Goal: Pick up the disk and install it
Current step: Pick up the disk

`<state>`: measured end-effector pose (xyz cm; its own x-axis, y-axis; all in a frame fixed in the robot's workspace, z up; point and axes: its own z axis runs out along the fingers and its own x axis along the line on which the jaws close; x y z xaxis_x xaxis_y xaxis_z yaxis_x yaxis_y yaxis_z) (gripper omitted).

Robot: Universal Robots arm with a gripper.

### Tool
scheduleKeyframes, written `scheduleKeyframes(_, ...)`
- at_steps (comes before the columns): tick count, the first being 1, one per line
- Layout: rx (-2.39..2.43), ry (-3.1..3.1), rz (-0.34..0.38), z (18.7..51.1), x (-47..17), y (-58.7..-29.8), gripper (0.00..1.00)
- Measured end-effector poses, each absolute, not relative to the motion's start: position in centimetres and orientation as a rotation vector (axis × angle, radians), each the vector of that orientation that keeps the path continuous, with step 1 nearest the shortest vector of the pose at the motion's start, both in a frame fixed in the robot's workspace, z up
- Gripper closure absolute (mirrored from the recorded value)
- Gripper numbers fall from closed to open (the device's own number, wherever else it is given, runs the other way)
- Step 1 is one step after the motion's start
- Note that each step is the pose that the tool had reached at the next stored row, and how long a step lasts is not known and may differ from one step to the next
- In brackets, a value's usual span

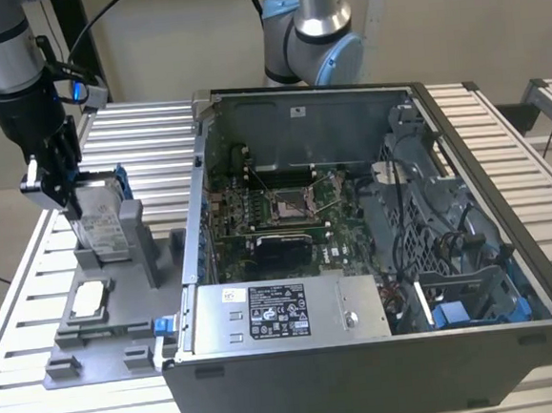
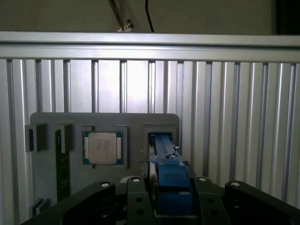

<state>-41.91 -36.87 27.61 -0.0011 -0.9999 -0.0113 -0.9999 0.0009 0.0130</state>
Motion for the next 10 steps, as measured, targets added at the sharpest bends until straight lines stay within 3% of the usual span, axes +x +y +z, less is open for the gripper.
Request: scheduleKeyframes(10,2.220,-2.222,-0.028,27.60,-41.91,-36.93,1.00)
